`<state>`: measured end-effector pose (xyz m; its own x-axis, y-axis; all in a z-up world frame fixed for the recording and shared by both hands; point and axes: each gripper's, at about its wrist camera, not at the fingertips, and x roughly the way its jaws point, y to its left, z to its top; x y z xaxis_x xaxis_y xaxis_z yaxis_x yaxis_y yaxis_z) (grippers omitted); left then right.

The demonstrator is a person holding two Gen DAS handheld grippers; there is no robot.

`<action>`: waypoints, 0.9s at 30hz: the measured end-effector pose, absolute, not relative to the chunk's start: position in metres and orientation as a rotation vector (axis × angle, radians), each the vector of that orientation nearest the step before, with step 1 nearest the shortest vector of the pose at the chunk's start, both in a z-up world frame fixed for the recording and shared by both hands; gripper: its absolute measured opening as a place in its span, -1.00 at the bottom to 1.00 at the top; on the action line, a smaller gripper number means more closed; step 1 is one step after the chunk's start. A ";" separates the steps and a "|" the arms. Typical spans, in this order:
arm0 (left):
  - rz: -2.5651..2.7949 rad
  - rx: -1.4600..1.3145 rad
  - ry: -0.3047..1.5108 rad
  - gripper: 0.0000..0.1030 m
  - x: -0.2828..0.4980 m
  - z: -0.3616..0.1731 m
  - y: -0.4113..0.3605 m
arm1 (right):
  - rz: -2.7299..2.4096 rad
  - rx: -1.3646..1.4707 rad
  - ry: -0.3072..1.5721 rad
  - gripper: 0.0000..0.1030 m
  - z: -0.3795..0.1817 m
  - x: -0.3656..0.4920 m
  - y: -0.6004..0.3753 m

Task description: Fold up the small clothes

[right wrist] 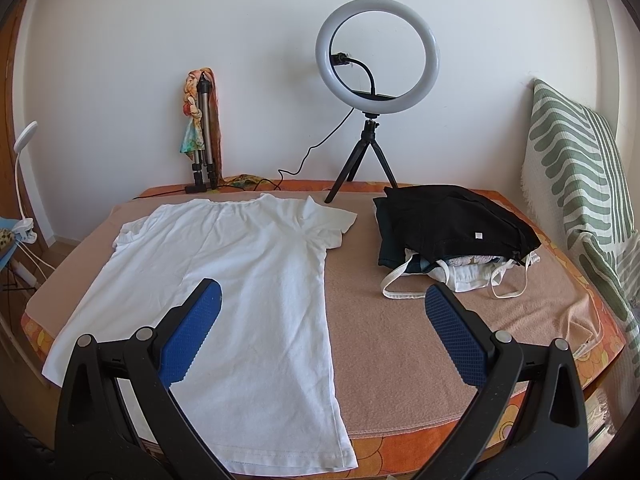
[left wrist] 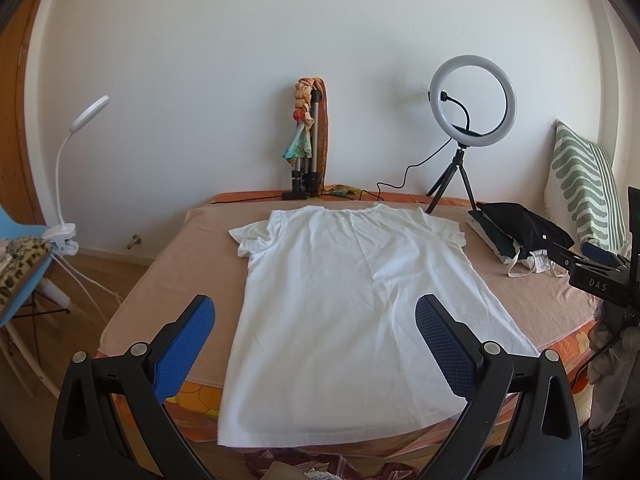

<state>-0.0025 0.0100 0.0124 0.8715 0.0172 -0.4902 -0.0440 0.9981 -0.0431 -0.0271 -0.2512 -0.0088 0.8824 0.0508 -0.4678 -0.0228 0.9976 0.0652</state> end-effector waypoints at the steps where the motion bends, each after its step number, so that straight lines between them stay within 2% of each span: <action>1: 0.032 -0.054 0.512 0.95 -0.003 0.012 0.010 | 0.038 0.059 0.489 1.00 -0.009 -0.027 -0.251; 21: 0.023 -0.095 0.565 0.95 0.001 -0.002 0.036 | 0.076 0.081 0.508 1.00 -0.004 -0.017 -0.239; 25: 0.004 -0.122 0.538 0.95 -0.005 -0.007 0.050 | 0.115 0.093 0.534 0.75 0.001 -0.009 -0.231; 27: -0.007 -0.146 0.553 0.94 -0.006 -0.012 0.062 | 0.149 0.108 0.561 0.71 0.004 -0.002 -0.224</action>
<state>-0.0056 0.0625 -0.0124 0.8512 -0.0457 -0.5229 -0.0330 0.9896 -0.1401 -0.0021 -0.2240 0.0045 0.8364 0.1698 -0.5212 -0.1110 0.9836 0.1424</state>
